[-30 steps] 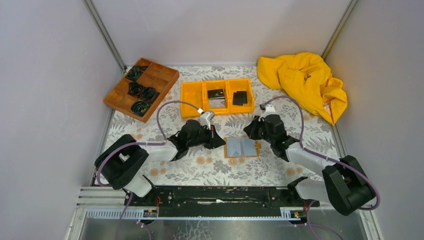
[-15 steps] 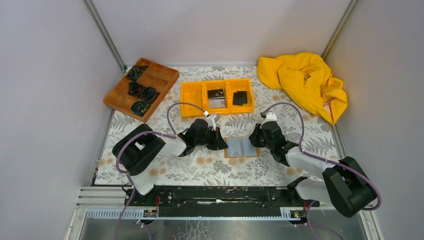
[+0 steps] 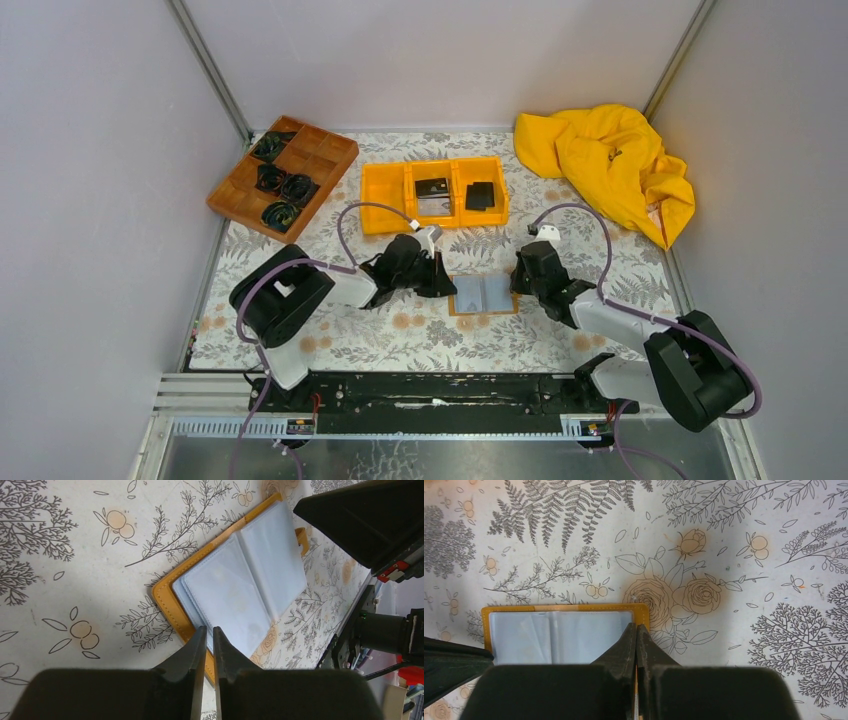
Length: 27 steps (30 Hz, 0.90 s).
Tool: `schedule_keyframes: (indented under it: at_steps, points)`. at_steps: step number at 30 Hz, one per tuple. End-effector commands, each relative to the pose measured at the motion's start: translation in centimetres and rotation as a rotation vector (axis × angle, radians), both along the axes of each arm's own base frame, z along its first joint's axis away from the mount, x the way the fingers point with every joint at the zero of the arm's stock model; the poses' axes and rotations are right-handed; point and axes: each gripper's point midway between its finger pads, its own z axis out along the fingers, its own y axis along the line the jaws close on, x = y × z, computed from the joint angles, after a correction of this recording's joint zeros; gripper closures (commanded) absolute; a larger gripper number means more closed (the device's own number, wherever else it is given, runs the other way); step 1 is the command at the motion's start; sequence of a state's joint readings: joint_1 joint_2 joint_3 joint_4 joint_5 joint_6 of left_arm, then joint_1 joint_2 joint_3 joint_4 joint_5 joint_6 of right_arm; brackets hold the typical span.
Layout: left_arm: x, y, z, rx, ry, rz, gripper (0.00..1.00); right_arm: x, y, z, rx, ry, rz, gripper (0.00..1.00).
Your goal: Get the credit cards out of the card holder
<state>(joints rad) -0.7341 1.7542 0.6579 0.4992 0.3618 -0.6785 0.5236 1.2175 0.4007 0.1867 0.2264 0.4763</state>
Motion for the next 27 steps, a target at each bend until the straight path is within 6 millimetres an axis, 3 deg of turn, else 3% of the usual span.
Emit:
schedule_keyframes:
  at_steps: [1, 17, 27]
  points:
    - [0.4, -0.8, -0.1, 0.01, -0.021, -0.012, 0.84, 1.1, -0.4, 0.6, -0.024, 0.0, -0.043, 1.0]
    - [0.2, -1.5, 0.2, 0.005, -0.036, -0.023, 0.73, -0.8, 2.7, -1.1, 0.059, 0.121, 0.116, 1.0]
    - [0.1, -2.6, 1.0, -0.038, -0.078, -0.039, 0.73, -1.3, 3.4, -1.1, 0.101, 0.116, 0.149, 1.0]
